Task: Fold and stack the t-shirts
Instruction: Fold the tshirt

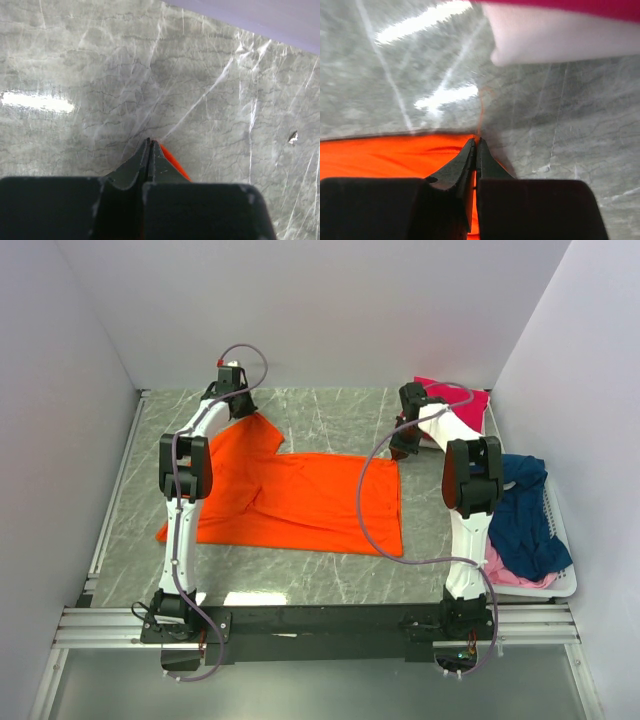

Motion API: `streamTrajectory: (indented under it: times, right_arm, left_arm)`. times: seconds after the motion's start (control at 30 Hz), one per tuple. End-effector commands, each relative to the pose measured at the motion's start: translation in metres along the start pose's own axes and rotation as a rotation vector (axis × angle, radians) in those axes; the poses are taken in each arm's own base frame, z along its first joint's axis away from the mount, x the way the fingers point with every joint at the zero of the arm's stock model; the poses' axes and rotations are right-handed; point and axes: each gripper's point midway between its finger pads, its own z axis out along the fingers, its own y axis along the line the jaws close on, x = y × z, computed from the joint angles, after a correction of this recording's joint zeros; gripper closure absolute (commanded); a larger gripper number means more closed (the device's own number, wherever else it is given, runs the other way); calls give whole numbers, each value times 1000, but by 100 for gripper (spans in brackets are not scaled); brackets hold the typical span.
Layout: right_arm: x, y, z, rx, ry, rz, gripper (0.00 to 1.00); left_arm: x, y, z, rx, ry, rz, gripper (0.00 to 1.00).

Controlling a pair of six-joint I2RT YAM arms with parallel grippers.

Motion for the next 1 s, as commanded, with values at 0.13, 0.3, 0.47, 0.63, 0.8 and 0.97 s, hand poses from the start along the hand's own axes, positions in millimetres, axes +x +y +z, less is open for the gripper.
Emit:
streamTrajectory:
  times: [0.13, 0.3, 0.47, 0.63, 0.8, 0.97]
  right_arm:
    - [-39, 15, -28, -17, -101, -13, 100]
    - [-48, 18, -31, -24, -117, -14, 100]
    - [-41, 15, -26, -27, -108, -21, 100]
    - [-30, 13, -24, -38, -98, -25, 100]
    - [-22, 13, -27, -59, -102, -21, 100]
    - [-7, 10, -27, -57, -93, -29, 100]
  left_arm:
    - [-61, -22, -25, 64, -156, -52, 100]
    - [-86, -17, -38, 79, -208, -90, 100]
    - [-93, -20, -67, 105, -221, -83, 100]
    - [-76, -10, -99, 68, -202, -64, 99]
    - [-41, 3, -126, 33, -133, -31, 100]
    - [-6, 12, -150, 30, -77, -47, 100]
